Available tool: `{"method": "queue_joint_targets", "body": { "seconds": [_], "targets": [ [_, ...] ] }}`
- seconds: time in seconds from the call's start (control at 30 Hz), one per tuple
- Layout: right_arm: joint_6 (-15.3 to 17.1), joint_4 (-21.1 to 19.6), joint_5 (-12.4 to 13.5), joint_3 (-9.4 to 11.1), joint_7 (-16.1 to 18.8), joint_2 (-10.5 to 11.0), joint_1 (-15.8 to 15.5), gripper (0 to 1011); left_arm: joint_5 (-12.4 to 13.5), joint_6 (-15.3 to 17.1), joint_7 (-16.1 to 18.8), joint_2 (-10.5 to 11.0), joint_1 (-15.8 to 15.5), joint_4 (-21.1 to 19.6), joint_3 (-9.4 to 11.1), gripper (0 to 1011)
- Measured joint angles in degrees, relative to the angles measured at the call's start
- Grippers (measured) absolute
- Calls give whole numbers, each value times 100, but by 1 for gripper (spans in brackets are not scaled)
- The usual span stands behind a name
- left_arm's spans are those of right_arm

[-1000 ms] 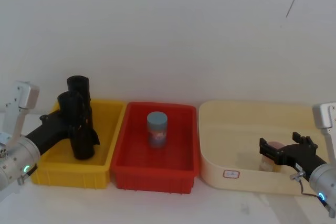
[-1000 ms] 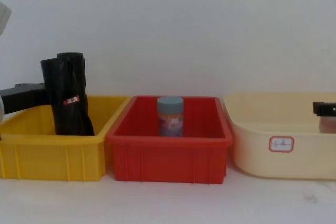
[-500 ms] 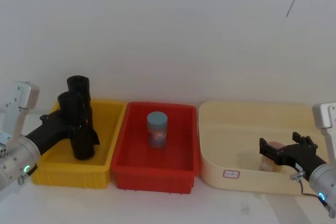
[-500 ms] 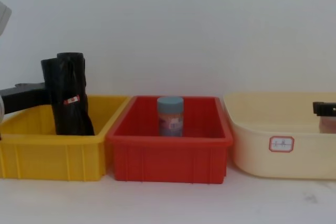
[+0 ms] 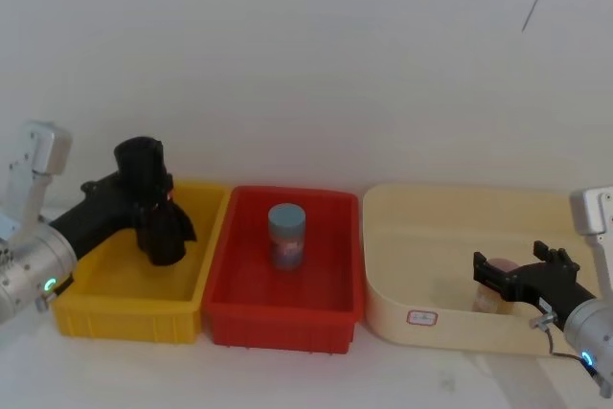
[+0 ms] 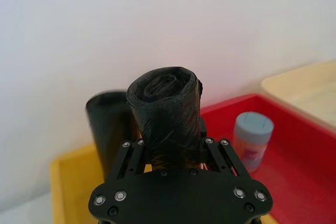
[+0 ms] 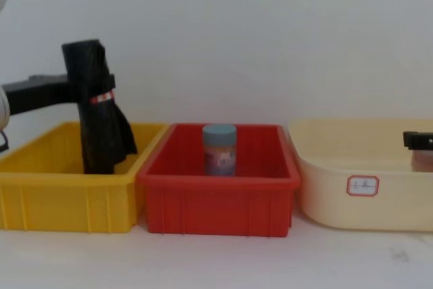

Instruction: Pick up the garbage bag with the one hand and transfer it to the other hand.

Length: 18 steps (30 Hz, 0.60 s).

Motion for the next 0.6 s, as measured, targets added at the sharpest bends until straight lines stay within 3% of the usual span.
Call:
{"method": "queue_joint_targets", "body": {
  "seconds": [0.4, 0.6],
  "targets": [
    [-5, 0, -5, 0, 8, 0, 4, 1000, -114, -64, -599, 129, -278, -203, 165, 426],
    [-159, -17, -32, -27, 184, 60, 44, 1000, -191, -142, -966, 143, -492, -127, 274, 426]
  ]
}}
